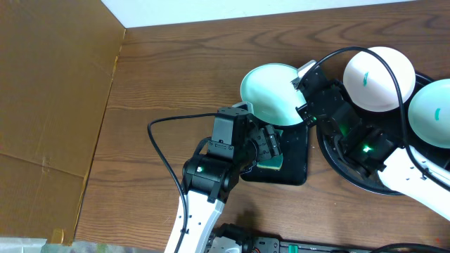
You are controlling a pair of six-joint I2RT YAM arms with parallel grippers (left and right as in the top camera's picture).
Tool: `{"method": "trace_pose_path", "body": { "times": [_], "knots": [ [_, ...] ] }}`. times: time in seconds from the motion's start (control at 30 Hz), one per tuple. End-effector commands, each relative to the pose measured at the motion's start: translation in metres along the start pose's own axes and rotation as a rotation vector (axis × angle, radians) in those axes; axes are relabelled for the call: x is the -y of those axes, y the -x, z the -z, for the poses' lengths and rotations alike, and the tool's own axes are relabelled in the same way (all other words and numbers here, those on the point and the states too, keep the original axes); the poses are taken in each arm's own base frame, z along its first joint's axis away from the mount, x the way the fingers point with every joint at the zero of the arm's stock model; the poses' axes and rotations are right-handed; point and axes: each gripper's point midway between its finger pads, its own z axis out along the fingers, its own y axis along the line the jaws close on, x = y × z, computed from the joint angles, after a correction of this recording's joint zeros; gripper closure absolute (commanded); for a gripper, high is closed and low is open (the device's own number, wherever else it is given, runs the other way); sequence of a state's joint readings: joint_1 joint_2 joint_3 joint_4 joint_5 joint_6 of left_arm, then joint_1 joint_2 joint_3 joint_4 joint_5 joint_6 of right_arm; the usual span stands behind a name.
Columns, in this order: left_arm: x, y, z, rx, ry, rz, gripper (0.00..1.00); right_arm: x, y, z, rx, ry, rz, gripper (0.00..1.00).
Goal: Clean dirty plates on tray and stack at the side
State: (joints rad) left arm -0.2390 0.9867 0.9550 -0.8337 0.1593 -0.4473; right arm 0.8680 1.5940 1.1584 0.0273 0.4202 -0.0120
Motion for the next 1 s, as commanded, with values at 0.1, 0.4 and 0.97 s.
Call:
{"method": "trace_pose_path", "body": {
  "times": [0.1, 0.4, 0.97],
  "knots": [
    [0.005, 0.007, 0.006, 0.016, -0.017, -0.001, 0.21, 0.007, 0.022, 0.011, 0.053, -0.028, -0.018, 0.99],
    [0.005, 0.007, 0.006, 0.016, -0.017, -0.001, 0.21, 0.02, 0.022, 0.012, 0.051, -0.101, -0.019, 0.99],
    [0.005, 0.007, 0.006, 0.016, -0.017, -0.001, 0.21, 0.029, 0.051, 0.022, 0.151, -0.209, 0.114, 0.99]
  ]
}}
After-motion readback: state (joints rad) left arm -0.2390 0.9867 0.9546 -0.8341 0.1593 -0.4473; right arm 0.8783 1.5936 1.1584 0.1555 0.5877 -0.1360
